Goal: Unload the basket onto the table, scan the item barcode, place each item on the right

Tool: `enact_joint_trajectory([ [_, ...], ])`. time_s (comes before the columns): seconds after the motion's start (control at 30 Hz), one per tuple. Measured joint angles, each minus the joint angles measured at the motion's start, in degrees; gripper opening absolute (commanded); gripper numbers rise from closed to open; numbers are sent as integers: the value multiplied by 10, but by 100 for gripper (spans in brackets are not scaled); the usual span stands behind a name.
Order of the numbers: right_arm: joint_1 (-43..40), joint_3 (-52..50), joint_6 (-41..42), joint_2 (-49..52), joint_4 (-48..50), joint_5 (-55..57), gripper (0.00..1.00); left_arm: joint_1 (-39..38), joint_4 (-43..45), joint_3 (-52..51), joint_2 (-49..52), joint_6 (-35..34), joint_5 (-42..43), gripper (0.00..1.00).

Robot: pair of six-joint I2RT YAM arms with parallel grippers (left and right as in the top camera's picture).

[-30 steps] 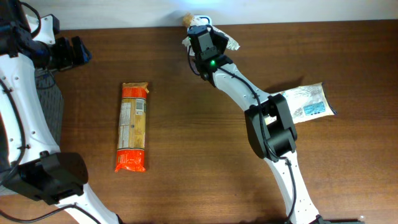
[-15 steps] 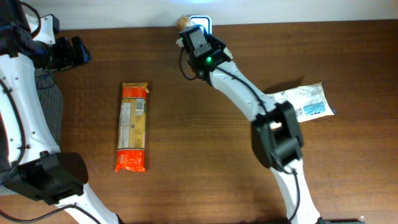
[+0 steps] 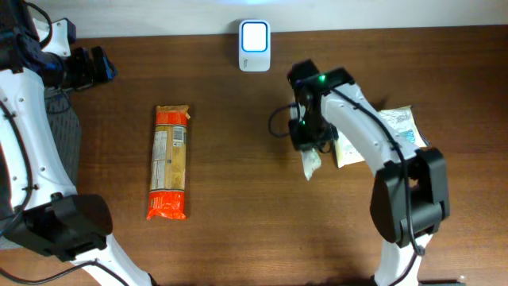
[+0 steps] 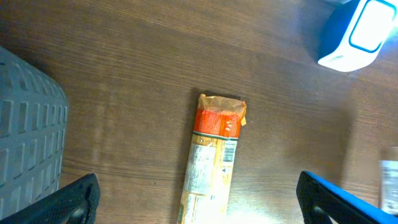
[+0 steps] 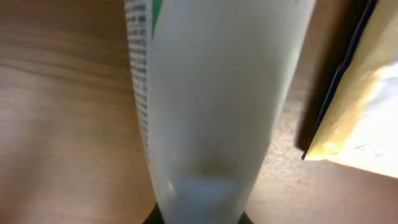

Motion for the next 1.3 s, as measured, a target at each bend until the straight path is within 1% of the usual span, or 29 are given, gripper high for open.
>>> enact_joint_trajectory([
  [0.07,-12,-68,0,1,69,17,4,0,0,0,0,0,0,99],
  [0.13,-35,-119,0,0,98,44,4,0,1,0,0,0,0,99],
  [0.17,-56,-126,0,0,110,56,19,0,0,0,0,0,0,99],
  [0.23,-76,-127,-2,-1,111,63,35,0,1,0,0,0,0,99],
  [0.3,-109,-133,-1,-2,98,64,42,0,1,0,0,0,0,99],
  [0.33,-122,-134,-5,-2,95,60,49,0,1,0,0,0,0,99],
  [0.4,-137,-126,-20,-1,71,49,55,0,1,0,0,0,0,99],
  [0.47,-137,-75,-33,-2,21,43,56,0,0,0,0,0,0,99],
  [0.5,-137,-27,-35,-3,-12,39,57,0,0,0,0,0,0,99],
  [0.53,-136,38,-37,-8,-29,23,67,0,-1,0,0,0,0,99],
  [0.57,-134,71,-37,-12,-24,-2,68,0,0,0,0,0,0,99],
  [0.6,-132,81,-41,-15,-10,-39,69,0,1,0,0,0,0,99],
  [0.67,-112,77,-43,-15,62,-144,70,0,1,0,0,0,0,99],
  [0.73,-57,64,-17,-9,146,-218,72,0,1,0,0,0,0,99],
  [0.8,3,61,12,9,214,-244,73,0,0,0,0,0,0,99],
  [0.83,68,59,38,36,265,-259,73,0,0,0,0,0,0,99],
  [0.93,168,55,108,88,358,-238,72,0,1,0,0,0,0,99],
  [1.0,214,54,143,118,393,-207,72,0,1,0,0,0,0,99],
  [1.03,232,54,154,134,406,-191,69,0,1,0,0,0,0,99],
  [1.17,258,55,168,175,442,-159,64,0,1,0,0,0,0,99],
  [1.3,260,55,171,177,453,-155,61,0,1,0,0,0,0,99],
])
